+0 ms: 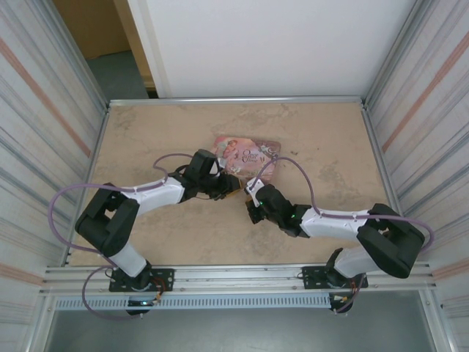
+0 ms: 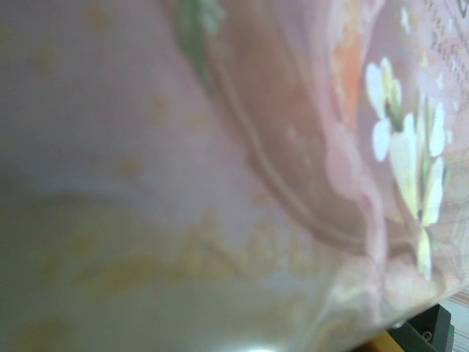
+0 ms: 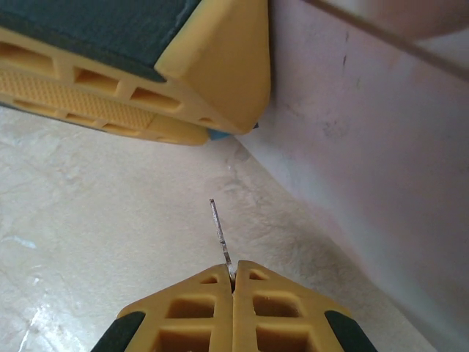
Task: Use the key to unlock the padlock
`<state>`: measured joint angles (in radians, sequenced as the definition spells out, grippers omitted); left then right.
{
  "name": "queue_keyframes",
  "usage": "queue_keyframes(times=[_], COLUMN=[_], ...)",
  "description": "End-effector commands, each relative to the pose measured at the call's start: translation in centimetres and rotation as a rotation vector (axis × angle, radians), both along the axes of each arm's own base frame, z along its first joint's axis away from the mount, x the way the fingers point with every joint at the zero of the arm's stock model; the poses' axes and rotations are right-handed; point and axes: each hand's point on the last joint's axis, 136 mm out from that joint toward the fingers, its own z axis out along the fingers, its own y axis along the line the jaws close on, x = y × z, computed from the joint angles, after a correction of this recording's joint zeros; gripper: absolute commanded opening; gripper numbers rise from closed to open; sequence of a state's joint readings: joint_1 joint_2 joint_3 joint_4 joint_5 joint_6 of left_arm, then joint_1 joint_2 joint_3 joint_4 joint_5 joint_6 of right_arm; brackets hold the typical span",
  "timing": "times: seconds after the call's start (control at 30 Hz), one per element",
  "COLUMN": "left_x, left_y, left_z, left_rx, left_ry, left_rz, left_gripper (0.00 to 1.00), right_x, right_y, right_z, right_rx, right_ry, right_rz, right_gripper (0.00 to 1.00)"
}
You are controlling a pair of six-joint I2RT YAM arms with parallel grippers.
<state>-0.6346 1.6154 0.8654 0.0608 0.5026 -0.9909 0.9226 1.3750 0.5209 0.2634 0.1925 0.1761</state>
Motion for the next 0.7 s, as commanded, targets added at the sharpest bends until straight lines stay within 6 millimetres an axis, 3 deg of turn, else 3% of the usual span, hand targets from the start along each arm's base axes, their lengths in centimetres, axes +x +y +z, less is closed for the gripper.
queue_keyframes(times=[0.0,0.67], left_x=[-0.04,0.0], left_y=[-0.92,-1.06], left_z=[3.64,4.01], left_rx=[-0.083,-0.094], left_ry=[-0.026,-0.026], left_rz=[-0.026,-0.025], left_gripper=[0.06,0.05], right_x=[0.89,1.8], right_y=[-0.08,0.58], right_z=[0.63,1.42], right_rx=[0.003,0.053], right_ry=[-0.059,-0.087], right_rz=[-0.029,-0.061], right_gripper=[0.0,0.0])
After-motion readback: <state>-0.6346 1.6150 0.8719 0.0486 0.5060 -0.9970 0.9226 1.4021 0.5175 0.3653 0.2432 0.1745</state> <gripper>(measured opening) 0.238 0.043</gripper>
